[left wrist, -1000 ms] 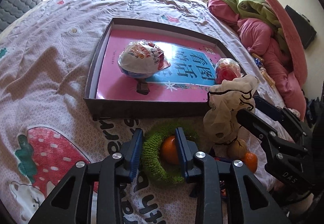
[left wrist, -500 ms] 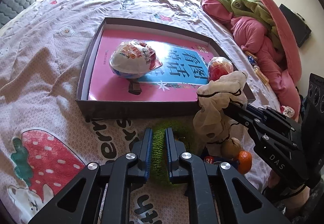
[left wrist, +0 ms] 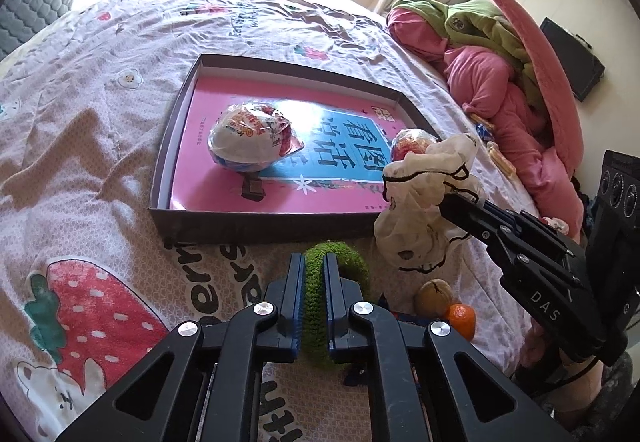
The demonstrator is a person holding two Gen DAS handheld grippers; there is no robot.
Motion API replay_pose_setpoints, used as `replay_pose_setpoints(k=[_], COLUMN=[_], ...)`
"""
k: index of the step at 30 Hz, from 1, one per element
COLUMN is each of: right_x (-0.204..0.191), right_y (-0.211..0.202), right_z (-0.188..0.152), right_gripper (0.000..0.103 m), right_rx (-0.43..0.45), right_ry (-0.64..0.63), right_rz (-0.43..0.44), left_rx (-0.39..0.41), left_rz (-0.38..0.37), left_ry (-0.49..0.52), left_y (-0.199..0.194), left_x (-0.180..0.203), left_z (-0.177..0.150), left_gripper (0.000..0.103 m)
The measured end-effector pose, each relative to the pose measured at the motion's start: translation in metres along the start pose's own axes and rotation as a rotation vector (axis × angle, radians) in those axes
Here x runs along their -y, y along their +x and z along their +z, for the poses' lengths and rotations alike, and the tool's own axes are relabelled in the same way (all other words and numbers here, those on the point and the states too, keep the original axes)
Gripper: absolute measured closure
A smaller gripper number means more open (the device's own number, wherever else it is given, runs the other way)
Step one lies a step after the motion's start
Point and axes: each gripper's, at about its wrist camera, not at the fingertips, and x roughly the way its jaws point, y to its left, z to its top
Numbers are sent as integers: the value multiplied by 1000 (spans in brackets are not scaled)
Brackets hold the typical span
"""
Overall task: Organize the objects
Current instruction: 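Grasp the green fuzzy ring with the left gripper while the right grasps the white plastic bag, then carry the green ring with the left gripper while the right carries the white bag over the tray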
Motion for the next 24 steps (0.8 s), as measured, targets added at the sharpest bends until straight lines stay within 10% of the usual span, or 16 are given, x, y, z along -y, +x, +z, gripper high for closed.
replay_pose_setpoints(k=[24], right_x=[10], right_y=[-28], right_z=[13], right_gripper=[91], right_rx=[88], right_ry=[26], right_rz=[-1], left_rx=[77], left_rz=[3], left_ry=[57], left_y=[-29], left_x=[35], left_z=[25], left_gripper=[95])
